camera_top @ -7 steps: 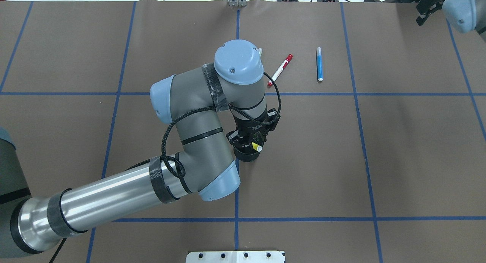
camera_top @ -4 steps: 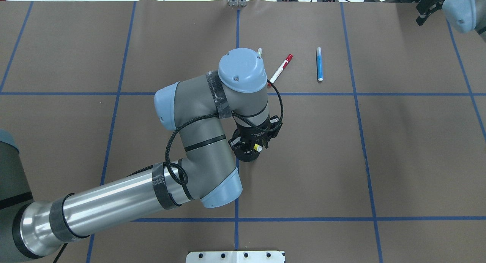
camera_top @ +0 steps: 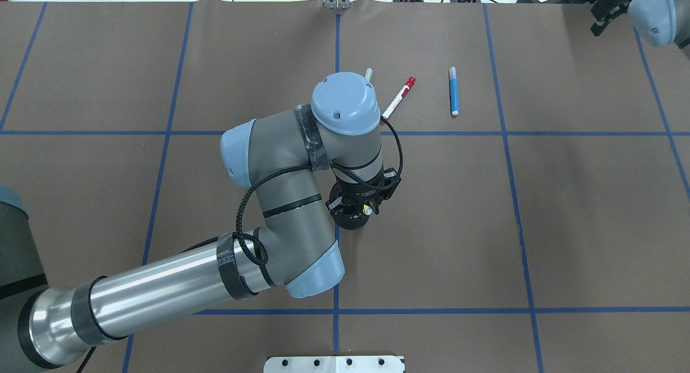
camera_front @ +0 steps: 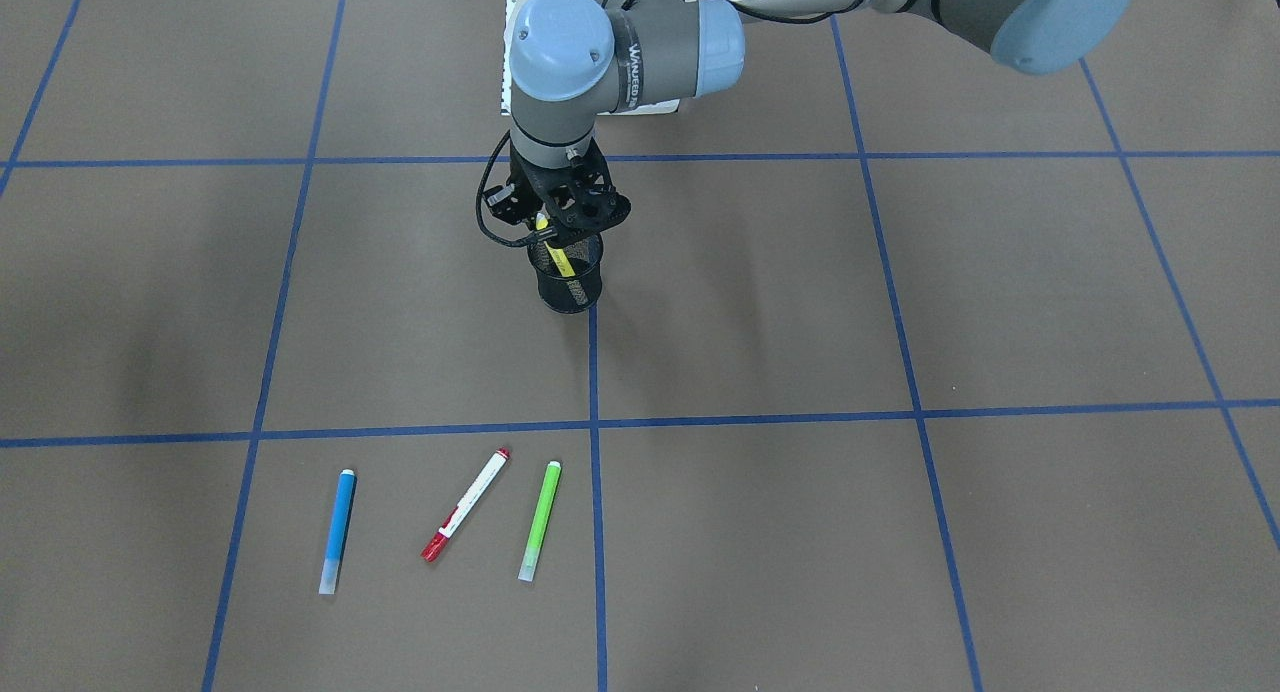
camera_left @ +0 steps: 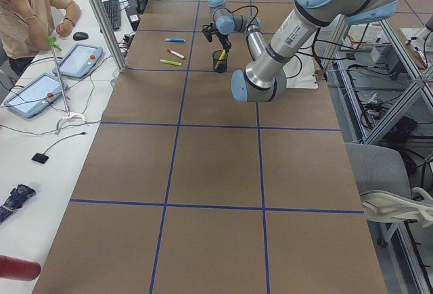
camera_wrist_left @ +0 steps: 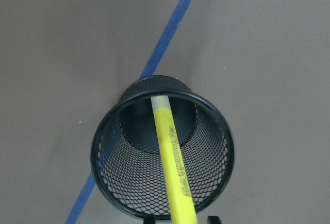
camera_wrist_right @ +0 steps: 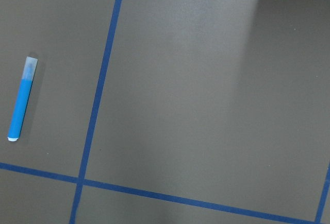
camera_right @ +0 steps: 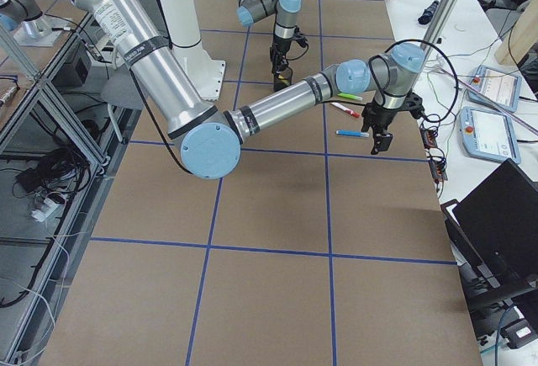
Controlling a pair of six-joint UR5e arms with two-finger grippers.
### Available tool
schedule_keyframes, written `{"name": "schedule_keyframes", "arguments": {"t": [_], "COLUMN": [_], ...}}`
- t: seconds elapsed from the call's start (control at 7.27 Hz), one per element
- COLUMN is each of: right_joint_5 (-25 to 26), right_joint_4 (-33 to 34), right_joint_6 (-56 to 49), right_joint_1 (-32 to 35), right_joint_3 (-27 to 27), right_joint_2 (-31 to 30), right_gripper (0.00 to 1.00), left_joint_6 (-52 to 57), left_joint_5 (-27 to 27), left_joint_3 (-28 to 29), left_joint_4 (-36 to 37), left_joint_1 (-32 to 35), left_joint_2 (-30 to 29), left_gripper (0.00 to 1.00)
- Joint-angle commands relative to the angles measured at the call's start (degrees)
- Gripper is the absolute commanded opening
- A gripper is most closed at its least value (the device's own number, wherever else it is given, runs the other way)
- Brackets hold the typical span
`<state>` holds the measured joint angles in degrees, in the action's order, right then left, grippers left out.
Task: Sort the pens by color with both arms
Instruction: 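Lower the left gripper into the cup and grasp the yellow highlighter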
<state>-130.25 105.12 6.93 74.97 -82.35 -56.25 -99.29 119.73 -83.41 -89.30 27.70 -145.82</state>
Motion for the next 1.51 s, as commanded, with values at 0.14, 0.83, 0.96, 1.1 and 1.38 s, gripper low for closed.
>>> {"name": "schedule_keyframes", "arguments": {"t": [0.14,0.83,0.96,1.1,1.38], "right_joint_5": [0.0,-0.1,-0.1,-0.1,0.0], "right_joint_4": [0.0,0.0,0.0,0.0,0.0], "right_joint_6": [0.0,0.0,0.0,0.0,0.0], "right_joint_1": [-0.1,0.0,0.0,0.0,0.0], "right_joint_3": [0.0,-0.2,-0.2,-0.2,-0.2], "right_joint_2": [0.1,0.1,0.1,0.1,0.2], "right_gripper": [0.99,0.99,0.99,0.99,0.99], "left_joint_6": [1.5,2.0,3.6,5.2,5.8], "left_joint_5": [-0.1,0.3,0.3,0.3,0.3], "left_joint_3": [0.0,-8.4,-12.9,-16.8,-23.1], "left_joint_4": [0.0,5.3,9.5,13.4,14.9], "left_joint_1": [0.1,0.3,0.3,0.3,1.5], "left_joint_2": [0.1,1.7,2.6,2.6,2.6], "left_gripper": [0.11,0.00,0.00,0.00,0.00]}}
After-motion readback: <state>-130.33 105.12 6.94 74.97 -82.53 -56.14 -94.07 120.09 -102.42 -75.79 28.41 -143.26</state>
